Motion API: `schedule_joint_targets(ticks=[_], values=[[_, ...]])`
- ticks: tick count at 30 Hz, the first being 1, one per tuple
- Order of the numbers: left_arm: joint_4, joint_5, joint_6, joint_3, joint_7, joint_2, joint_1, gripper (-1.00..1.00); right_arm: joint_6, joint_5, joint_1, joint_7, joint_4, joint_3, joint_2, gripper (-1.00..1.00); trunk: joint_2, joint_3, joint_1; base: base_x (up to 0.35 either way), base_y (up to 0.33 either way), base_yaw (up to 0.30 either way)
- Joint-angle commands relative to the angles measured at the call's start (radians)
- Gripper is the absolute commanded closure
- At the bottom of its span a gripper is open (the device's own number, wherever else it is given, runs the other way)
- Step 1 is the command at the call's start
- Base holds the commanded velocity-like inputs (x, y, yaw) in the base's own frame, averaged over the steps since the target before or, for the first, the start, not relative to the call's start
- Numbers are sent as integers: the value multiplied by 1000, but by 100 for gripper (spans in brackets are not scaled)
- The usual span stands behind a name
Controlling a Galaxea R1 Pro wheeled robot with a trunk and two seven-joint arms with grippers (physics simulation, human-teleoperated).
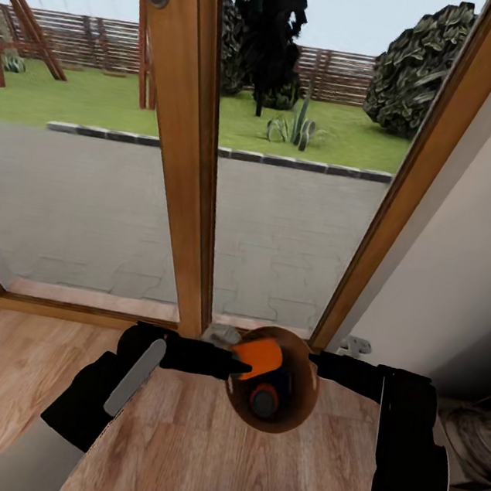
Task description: Put the three can of soda from the living room inside the tash can in the kitchen.
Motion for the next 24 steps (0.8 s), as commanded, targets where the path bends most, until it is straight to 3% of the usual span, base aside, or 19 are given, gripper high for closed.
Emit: schedule_joint_targets(ticks=[1,6,24], values=[[6,10,2,14,34,-8,0,100,12,-23,0,3,0,1,0,100,0,0,0,0,0,0],[69,10,2,23,108,-69,0,100,12,-23,0,4,0,0,0,100,0,0,0,0,0,0],[146,10,2,24,123,-117,0,100,11,-23,0,5,0,1,0,100,0,0,0,0,0,0]])
